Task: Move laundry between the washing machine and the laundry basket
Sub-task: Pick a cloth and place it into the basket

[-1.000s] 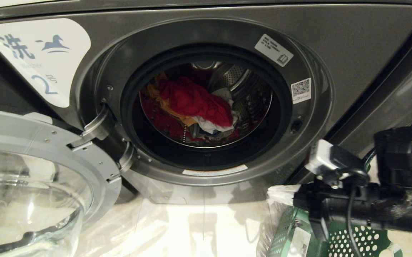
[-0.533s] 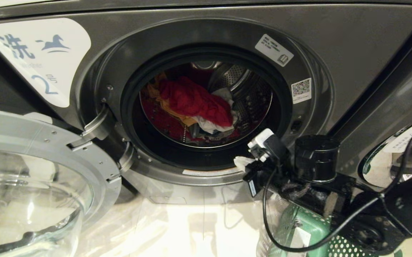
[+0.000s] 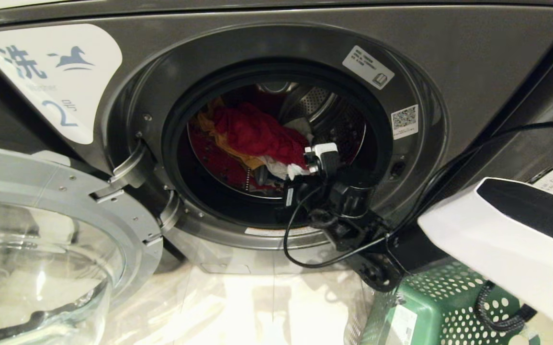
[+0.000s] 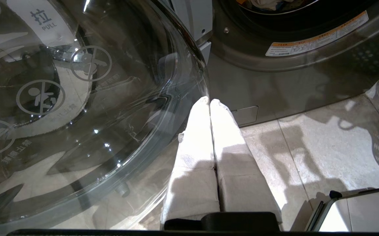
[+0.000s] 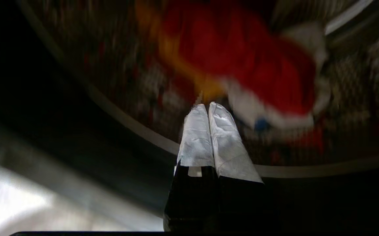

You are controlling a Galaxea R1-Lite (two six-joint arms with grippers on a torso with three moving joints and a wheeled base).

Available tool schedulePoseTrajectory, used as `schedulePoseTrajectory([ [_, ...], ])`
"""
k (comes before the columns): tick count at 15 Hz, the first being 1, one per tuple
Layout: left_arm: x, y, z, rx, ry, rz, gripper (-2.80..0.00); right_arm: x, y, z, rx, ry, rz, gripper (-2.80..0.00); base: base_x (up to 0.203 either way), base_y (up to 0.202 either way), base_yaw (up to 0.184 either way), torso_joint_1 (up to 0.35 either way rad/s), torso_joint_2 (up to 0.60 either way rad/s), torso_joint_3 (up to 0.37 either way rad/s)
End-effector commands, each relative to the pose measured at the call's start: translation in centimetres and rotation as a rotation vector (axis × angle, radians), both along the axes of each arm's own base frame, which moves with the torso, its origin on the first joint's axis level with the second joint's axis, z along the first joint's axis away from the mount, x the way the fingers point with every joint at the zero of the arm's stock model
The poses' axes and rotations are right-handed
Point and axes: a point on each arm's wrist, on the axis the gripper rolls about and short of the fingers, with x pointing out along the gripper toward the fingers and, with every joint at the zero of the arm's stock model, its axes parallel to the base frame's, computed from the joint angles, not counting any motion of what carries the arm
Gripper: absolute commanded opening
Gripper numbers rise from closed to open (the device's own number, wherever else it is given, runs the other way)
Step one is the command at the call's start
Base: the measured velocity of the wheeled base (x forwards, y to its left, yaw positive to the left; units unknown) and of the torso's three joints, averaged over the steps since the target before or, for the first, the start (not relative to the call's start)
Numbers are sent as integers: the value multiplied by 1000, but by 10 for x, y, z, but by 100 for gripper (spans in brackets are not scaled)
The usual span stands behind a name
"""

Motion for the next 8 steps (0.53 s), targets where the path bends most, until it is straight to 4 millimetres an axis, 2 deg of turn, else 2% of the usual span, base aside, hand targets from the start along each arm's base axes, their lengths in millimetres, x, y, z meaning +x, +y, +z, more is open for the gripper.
schedulePoseTrajectory([
  [1, 0, 0, 0, 2, 2, 0, -280, 21, 17, -21, 30, -25, -14, -280, 0, 0, 0, 0, 0, 0],
  [4, 0, 0, 0, 2, 1, 0, -280, 38, 38, -30, 82, -81, -6, -280, 0, 0, 0, 0, 0, 0],
  [7, 0, 0, 0, 2, 1, 0, -280, 56, 56, -30, 124, -135, -5, -280, 0, 0, 0, 0, 0, 0],
  [8, 0, 0, 0, 2, 1, 0, -280, 61, 60, -37, 112, -120, -4, -280, 0, 0, 0, 0, 0, 0],
])
